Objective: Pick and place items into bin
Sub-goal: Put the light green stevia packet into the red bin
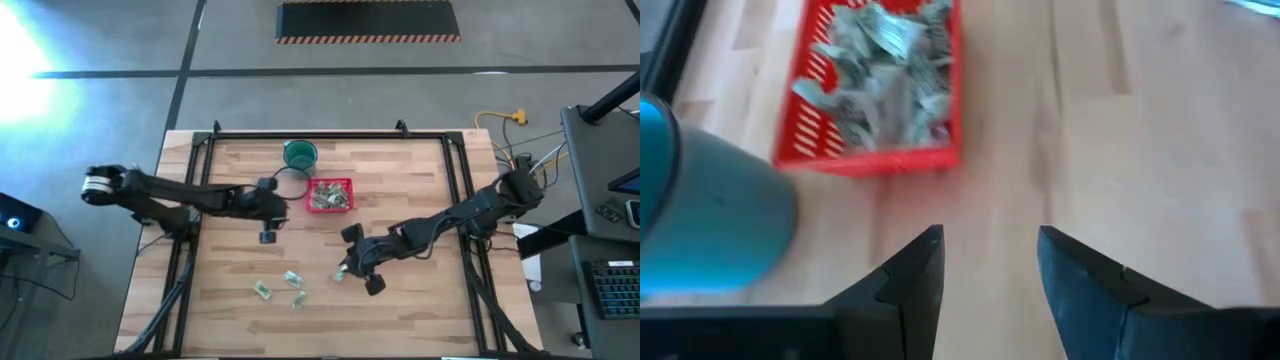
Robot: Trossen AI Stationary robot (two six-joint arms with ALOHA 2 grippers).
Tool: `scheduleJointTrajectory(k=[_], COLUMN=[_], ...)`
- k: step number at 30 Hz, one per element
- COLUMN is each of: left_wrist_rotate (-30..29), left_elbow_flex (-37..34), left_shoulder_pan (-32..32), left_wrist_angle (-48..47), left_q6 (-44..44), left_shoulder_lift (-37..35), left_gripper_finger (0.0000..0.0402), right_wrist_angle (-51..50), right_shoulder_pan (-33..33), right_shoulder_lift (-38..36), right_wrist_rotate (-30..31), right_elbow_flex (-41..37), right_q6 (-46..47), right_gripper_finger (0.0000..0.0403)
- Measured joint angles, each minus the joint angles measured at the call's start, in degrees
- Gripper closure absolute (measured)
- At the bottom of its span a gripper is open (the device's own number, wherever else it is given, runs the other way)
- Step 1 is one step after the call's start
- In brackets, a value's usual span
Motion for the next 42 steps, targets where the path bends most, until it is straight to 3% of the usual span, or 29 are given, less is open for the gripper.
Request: scheduleJointTrajectory(k=[10,19,27,42], left_wrist_rotate=[-0.06,-0.20,-0.17,-0.13], left_elbow_flex=[-9.49,-12.30,-12.32,-12.25], left_shoulder_pan=[-6.72,-8.13,-8.13,-8.15], left_wrist_angle=[-0.38,0.12,0.22,0.24], left_q6=[-8.80,-9.05,-9.03,-9.02], left_shoulder_lift=[-14.18,-21.29,-20.84,-20.30], left_gripper_finger=[0.0255,0.0255,0.0255,0.0255], right_wrist_angle=[1.44,1.52,1.02,-1.39], right_shoulder_pan=[-0.42,-0.39,-0.58,-1.09], right_shoulder_lift=[5.57,6.75,11.13,11.18], right_wrist_rotate=[-0.04,-1.79,-1.99,-1.94], right_elbow_flex=[-0.20,-0.24,0.58,0.67], right_q6=[1.61,4.31,4.58,8.40], right_gripper_finger=[0.0272,0.0223,0.0224,0.0255])
